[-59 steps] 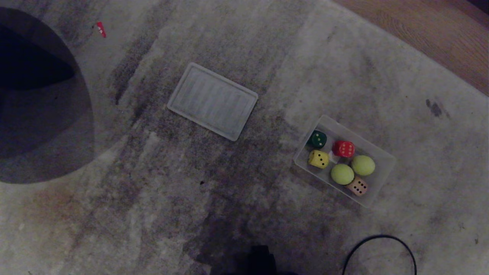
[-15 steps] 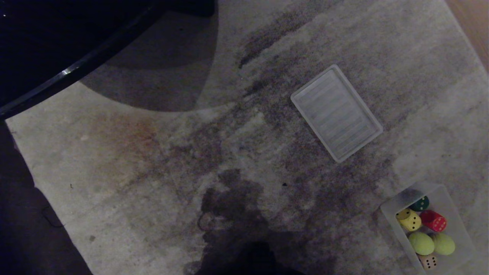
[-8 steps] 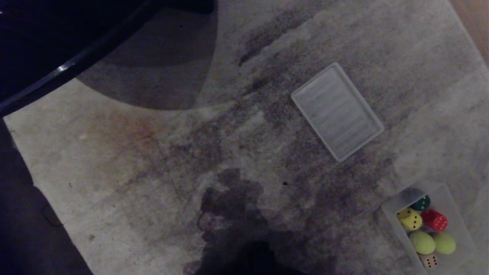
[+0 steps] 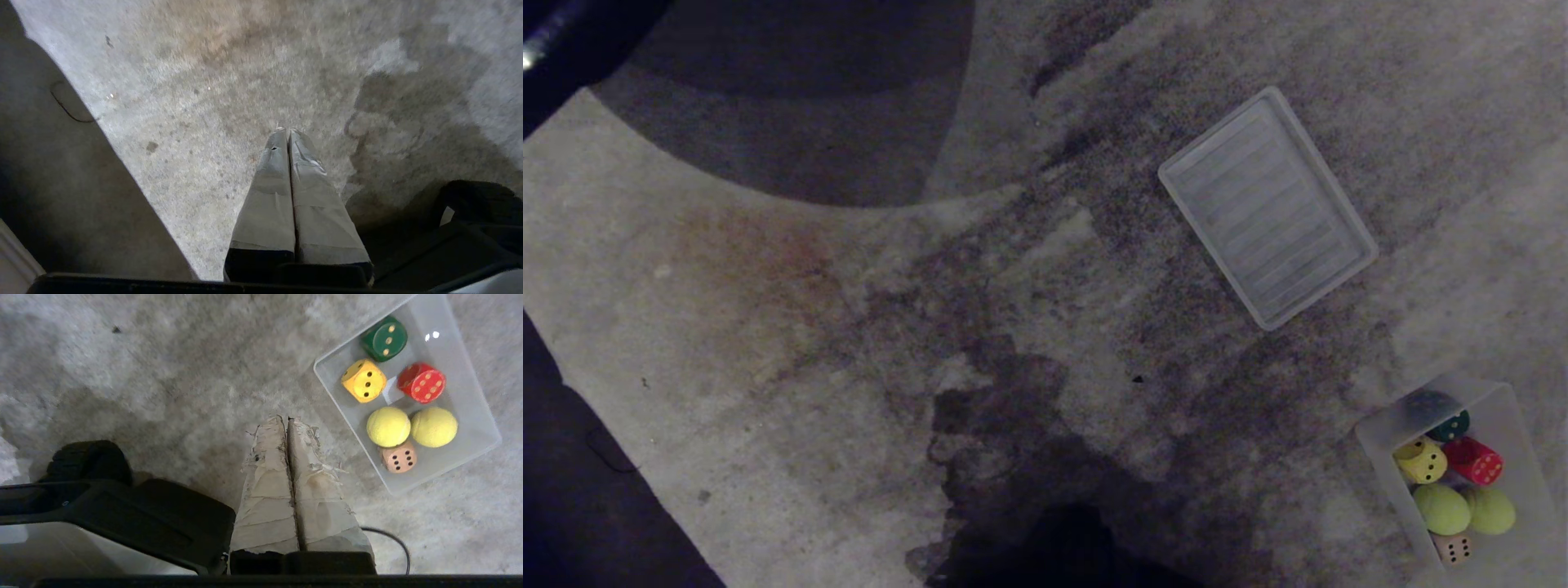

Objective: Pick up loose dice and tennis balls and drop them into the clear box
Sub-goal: Close the lid

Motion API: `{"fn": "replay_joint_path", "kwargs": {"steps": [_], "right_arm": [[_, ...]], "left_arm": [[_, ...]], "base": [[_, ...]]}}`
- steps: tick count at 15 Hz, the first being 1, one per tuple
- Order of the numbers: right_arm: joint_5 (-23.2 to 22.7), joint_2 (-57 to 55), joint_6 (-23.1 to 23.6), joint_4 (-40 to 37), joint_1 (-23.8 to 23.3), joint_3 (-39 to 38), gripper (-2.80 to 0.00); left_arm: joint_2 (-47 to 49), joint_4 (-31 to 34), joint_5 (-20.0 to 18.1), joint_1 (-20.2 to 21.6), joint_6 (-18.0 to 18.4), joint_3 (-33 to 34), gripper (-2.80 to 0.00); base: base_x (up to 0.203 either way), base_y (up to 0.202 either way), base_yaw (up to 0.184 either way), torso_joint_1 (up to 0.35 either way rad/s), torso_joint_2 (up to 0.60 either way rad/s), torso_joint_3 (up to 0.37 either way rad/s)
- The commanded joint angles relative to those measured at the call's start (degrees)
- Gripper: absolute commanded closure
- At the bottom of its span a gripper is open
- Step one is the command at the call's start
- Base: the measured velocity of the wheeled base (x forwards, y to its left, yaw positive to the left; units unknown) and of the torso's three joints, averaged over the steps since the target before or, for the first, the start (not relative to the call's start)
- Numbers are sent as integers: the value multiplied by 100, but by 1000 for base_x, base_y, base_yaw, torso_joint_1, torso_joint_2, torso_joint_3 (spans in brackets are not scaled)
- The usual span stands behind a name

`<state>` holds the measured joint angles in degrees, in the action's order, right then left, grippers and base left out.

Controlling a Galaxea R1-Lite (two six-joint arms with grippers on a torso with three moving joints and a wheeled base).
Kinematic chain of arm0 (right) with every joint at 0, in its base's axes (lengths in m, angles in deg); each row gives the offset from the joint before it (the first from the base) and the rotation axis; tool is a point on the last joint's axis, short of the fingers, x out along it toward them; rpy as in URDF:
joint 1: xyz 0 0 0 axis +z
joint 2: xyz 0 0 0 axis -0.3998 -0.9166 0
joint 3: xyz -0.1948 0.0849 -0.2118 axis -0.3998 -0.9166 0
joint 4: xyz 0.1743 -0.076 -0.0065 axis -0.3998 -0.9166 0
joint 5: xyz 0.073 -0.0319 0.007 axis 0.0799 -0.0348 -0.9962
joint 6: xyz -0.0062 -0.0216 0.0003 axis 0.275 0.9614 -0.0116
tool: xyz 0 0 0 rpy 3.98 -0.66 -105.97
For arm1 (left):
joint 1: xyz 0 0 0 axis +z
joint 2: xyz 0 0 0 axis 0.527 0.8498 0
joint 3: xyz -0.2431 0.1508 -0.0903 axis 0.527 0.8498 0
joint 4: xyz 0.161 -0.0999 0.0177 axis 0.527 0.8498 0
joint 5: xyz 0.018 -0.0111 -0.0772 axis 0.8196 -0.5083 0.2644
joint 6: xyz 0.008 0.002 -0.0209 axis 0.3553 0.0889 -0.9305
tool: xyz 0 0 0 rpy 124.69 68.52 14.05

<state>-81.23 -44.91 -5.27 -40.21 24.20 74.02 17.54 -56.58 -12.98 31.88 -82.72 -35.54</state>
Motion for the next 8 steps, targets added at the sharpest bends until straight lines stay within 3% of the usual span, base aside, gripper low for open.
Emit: {"fn": "replay_joint_path", "kwargs": {"steps": [1, 5, 8], "right_arm": [[0, -9, -2, -5, 7, -1, 0], [60, -75, -72, -24, -37, 207, 0], [122, -1271, -125, -16, -48, 870, 0]], "left_arm": [[6, 1, 3, 1, 6, 9, 0], [6, -7, -3, 1, -3, 9, 0], [6, -7, -6, 1, -3, 9, 0]], "base": [[0, 0, 0, 7, -2, -174], [0, 0, 0, 2, 3, -44], [0, 0, 0, 0, 0, 0]]}}
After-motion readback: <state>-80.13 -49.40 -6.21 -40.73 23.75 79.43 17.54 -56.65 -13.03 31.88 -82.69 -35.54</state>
